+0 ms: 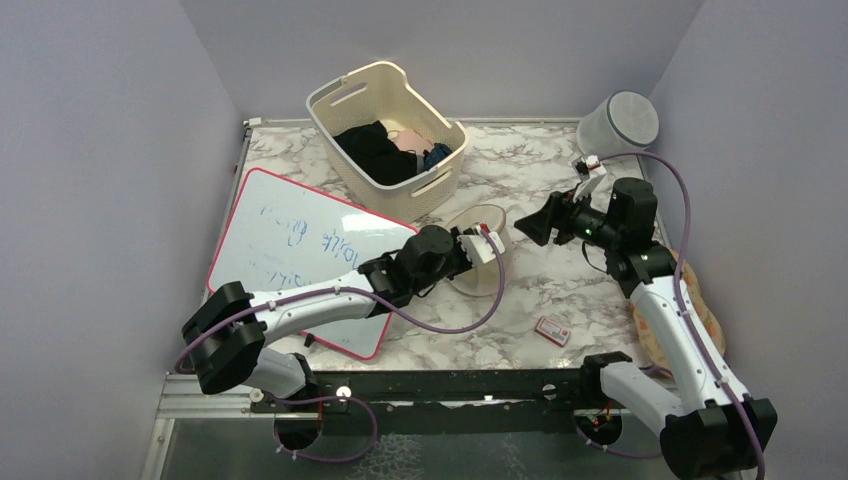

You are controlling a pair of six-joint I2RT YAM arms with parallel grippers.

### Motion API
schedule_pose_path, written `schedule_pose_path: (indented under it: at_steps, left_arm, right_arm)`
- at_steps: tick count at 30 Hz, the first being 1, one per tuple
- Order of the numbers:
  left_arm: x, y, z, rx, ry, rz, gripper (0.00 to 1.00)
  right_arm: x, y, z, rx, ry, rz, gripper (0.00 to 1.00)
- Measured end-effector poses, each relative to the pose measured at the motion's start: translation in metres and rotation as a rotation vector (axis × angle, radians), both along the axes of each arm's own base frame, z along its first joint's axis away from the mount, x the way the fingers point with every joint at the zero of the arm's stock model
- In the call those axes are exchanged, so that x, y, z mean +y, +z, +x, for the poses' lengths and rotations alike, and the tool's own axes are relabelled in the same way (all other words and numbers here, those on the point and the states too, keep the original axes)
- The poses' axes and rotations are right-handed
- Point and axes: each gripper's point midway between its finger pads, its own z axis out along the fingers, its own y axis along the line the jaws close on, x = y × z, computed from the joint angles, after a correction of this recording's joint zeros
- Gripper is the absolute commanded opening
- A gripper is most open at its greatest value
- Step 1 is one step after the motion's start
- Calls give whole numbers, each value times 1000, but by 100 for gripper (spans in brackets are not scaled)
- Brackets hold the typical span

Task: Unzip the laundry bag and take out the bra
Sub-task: Unzip the laundry bag at the center of the board.

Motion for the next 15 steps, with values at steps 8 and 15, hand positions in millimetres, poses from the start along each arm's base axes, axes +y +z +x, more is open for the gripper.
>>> schedule_pose_path:
  at_steps: [8, 15]
  left_arm:
    - [-6, -6, 10, 161, -9, -51, 0]
    - [-8, -11, 6, 234, -38, -83, 0]
  right_arm:
    - [46, -19, -23, -8, 183, -64, 38]
    - [55, -47, -18, 58, 183, -123, 36]
